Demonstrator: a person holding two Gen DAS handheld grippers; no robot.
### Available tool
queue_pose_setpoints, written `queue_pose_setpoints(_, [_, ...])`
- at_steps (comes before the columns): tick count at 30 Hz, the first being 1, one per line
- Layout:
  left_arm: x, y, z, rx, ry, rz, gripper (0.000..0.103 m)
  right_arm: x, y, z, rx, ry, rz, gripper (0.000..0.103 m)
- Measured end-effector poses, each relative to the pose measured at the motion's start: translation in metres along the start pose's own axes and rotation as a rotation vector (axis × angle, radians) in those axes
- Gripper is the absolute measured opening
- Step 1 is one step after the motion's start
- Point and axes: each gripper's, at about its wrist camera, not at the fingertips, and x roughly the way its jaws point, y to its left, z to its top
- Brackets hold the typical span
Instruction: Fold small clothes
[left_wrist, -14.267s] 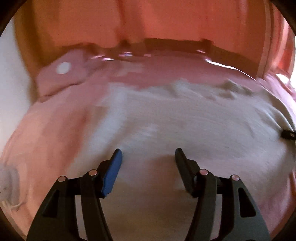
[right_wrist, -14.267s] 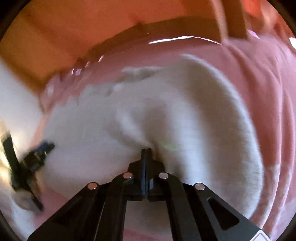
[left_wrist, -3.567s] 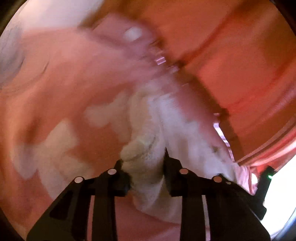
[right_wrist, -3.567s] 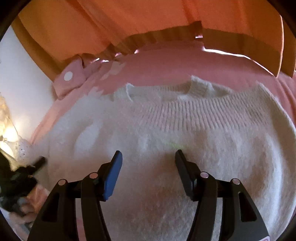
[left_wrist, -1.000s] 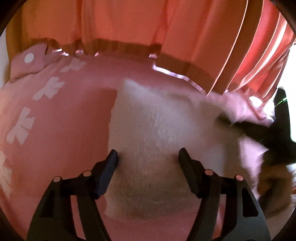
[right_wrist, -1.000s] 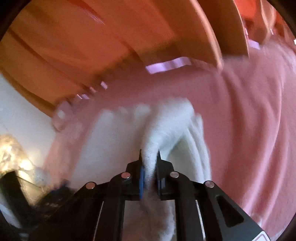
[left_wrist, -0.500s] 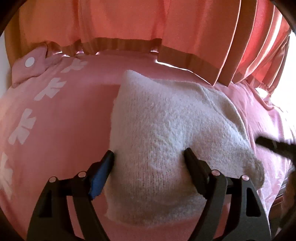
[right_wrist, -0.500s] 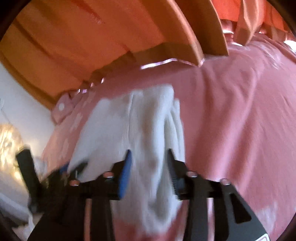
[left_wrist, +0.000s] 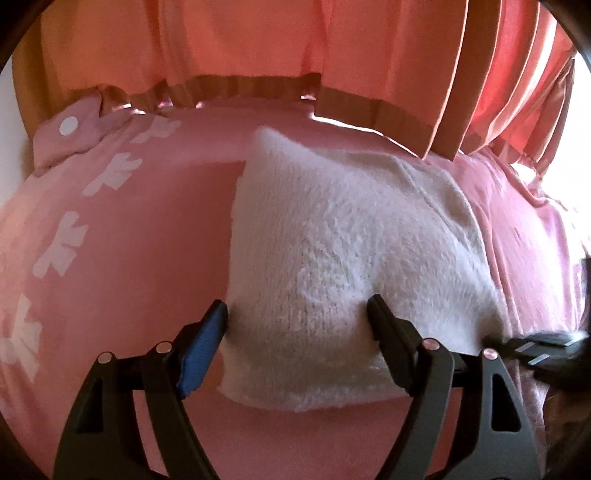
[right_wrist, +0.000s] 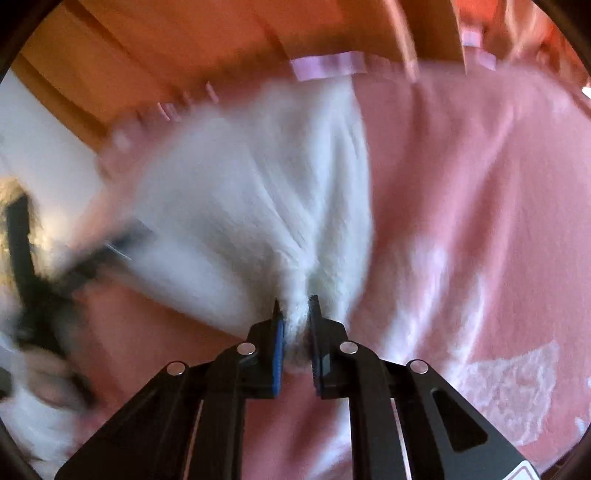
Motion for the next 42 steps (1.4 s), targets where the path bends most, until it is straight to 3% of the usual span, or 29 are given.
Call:
queue_pose_setpoints(3, [-0.001,-0.005,-0.001,0.027,-0.020,0.034,0.076,-0.021,0.003,0.003,0.012,-0.037,-0.006,0.014])
queue_pose_setpoints(5, [-0.001,-0.005,-0.001,0.021,-0.019,0.035,0.076,-0.039,0.009,0.003,0.017,-0.084,-0.031,0.022])
queue_pose_setpoints(8, [0.000,-0.004,0.000,0.013,-0.016,0.029,0.076,-0.066,0.019,0.005,0.001,-0.176,-0.068,0.023])
queue_pose_setpoints(11, [0.001,-0.005,-0.001,0.012,-0.017,0.032,0.077,-0.076,0.040,0.029,-0.031,-0.246,-0.036,0.023])
queue_pose_setpoints(14, [0.001,-0.004,-0.001,0.005,-0.016,0.030,0.078,-0.056,0.059,0.044,-0.081,-0.227,-0.047,0.023])
queue_pose_setpoints(17, [0.002,-0.001,-0.001,0.000,-0.014,0.026,0.081,0.012,0.062,0.057,-0.116,-0.064,-0.136,0.023])
queue_pose_setpoints(18, [0.003,0.000,-0.001,-0.002,-0.010,0.021,0.083,0.024,0.062,0.056,-0.131,-0.061,-0.151,0.022])
queue_pose_setpoints(21, [0.006,0.005,-0.001,-0.017,-0.006,0.010,0.085,0.009,0.071,0.060,-0.118,-0.095,-0.162,0.023])
queue_pose_setpoints(23, [0.008,0.008,-0.001,-0.030,-0.003,-0.004,0.087,-0.009,0.071,0.058,-0.091,-0.159,-0.118,0.026])
queue_pose_setpoints(25, [0.011,0.010,-0.002,-0.050,0.002,-0.021,0.088,-0.002,0.065,0.054,-0.079,-0.133,-0.145,0.034])
queue_pose_setpoints(27, [0.012,0.012,-0.002,-0.070,0.005,-0.042,0.088,0.020,0.057,0.050,-0.093,-0.085,-0.158,0.035])
queue_pose_setpoints(29, [0.007,0.016,0.000,-0.110,0.005,-0.091,0.087,0.006,0.056,0.050,-0.063,-0.110,-0.127,0.035])
queue_pose_setpoints(30, [0.003,0.019,0.001,-0.122,-0.003,-0.113,0.087,-0.007,0.053,0.050,-0.031,-0.141,-0.103,0.037])
queue_pose_setpoints(33, [-0.012,0.030,0.008,-0.142,-0.043,-0.153,0.091,-0.035,0.038,0.052,0.057,-0.243,-0.113,0.074])
queue_pose_setpoints(35, [-0.012,0.038,0.015,-0.149,-0.046,-0.158,0.093,-0.032,0.029,0.057,0.087,-0.230,-0.156,0.076])
queue_pose_setpoints(37, [0.001,0.046,0.022,-0.167,-0.001,-0.189,0.093,-0.014,0.021,0.063,0.120,-0.157,-0.180,0.076])
queue_pose_setpoints(39, [0.019,0.051,0.026,-0.192,0.069,-0.264,0.093,0.008,0.015,0.069,0.142,-0.088,-0.164,0.076])
queue_pose_setpoints(42, [0.041,0.052,0.025,-0.200,0.135,-0.355,0.094,0.026,0.008,0.069,0.206,-0.085,-0.135,0.086])
